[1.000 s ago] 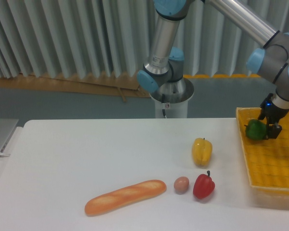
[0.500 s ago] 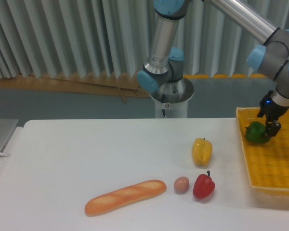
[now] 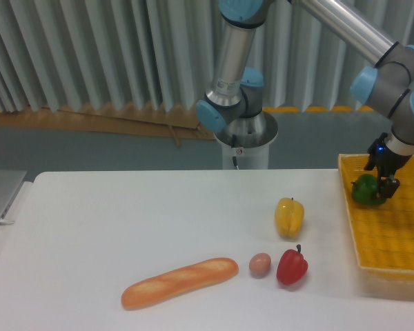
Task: Place the green pepper on the table
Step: 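Hold the green pepper in the closed gripper inside the basket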
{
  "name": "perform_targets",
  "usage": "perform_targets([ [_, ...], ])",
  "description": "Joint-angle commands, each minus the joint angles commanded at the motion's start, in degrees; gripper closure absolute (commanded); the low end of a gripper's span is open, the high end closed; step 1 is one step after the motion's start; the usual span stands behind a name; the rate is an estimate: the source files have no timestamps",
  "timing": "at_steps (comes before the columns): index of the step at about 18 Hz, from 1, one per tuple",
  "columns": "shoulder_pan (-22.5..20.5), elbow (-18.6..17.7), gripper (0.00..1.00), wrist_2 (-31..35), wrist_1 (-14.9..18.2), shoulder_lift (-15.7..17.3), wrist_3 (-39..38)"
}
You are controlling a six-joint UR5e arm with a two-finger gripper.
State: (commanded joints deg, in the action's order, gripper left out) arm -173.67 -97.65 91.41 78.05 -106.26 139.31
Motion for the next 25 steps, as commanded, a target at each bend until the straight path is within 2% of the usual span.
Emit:
perform_targets([
  [4, 0.0, -0.1, 0.0, 0.0, -1.1, -0.8, 0.0],
  [11, 0.0, 0.0, 0.0, 0.0, -1.3, -0.8, -0.5],
  [12, 0.0, 0.0, 0.09, 0.0, -1.5, -0.8, -0.6],
  [13, 0.1, 0.1, 0.22, 0.0, -1.5, -0.8, -0.6],
  [14, 0.1, 0.0, 0.3, 0.0, -1.5, -0.8, -0.7],
  [17, 0.1, 0.0, 0.44, 0.0, -1.6, -0.8, -0.7],
  [25, 0.1, 1.4, 0.45, -1.7, -1.1, -0.1, -0.7],
])
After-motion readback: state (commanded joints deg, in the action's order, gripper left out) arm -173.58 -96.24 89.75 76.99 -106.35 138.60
